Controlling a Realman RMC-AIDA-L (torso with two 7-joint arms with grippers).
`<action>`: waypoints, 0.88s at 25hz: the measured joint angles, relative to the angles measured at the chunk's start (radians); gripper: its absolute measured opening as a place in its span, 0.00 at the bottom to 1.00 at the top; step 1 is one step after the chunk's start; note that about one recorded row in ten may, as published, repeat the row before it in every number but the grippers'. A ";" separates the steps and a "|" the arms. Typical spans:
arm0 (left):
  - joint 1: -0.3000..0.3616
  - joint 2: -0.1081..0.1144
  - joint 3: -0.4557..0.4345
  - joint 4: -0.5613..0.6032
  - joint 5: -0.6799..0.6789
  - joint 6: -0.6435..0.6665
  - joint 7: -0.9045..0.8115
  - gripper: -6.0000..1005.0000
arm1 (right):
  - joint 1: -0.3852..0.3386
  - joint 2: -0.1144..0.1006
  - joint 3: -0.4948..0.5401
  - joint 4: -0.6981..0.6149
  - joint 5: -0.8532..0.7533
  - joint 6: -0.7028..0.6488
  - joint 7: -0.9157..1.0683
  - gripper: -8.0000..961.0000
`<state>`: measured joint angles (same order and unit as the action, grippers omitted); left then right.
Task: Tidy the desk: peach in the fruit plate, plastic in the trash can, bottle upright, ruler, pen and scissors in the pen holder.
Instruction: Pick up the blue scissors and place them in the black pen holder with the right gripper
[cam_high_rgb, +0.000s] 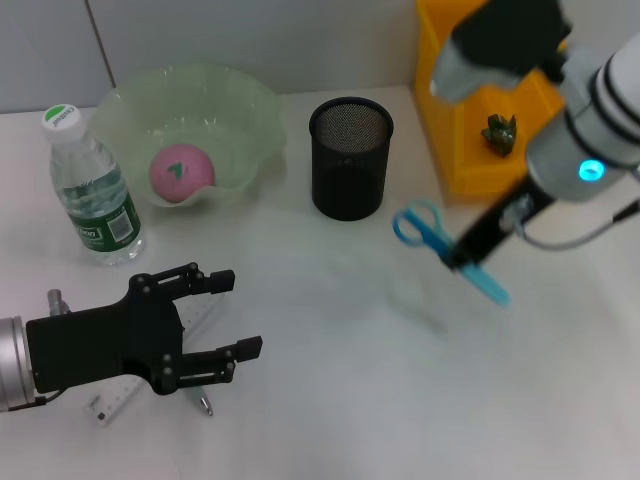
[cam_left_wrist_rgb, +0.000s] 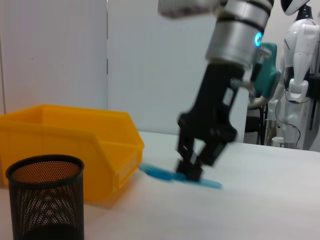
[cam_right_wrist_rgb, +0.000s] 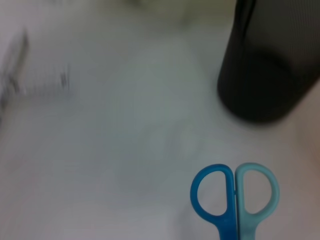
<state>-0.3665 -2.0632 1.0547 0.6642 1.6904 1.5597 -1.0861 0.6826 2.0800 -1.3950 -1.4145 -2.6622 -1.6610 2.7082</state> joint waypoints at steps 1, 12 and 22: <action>-0.001 0.000 -0.001 0.000 0.000 0.001 0.000 0.80 | -0.006 0.000 0.016 -0.029 0.013 0.010 -0.012 0.23; -0.009 -0.002 -0.003 0.000 -0.011 0.003 -0.007 0.80 | -0.090 0.003 0.063 -0.074 0.219 0.344 -0.202 0.23; -0.016 -0.001 -0.004 -0.001 -0.016 0.003 -0.018 0.80 | -0.108 0.002 0.057 0.055 0.367 0.633 -0.320 0.23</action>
<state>-0.3822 -2.0647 1.0511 0.6633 1.6741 1.5631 -1.1038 0.5745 2.0819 -1.3384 -1.3597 -2.2950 -1.0285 2.3883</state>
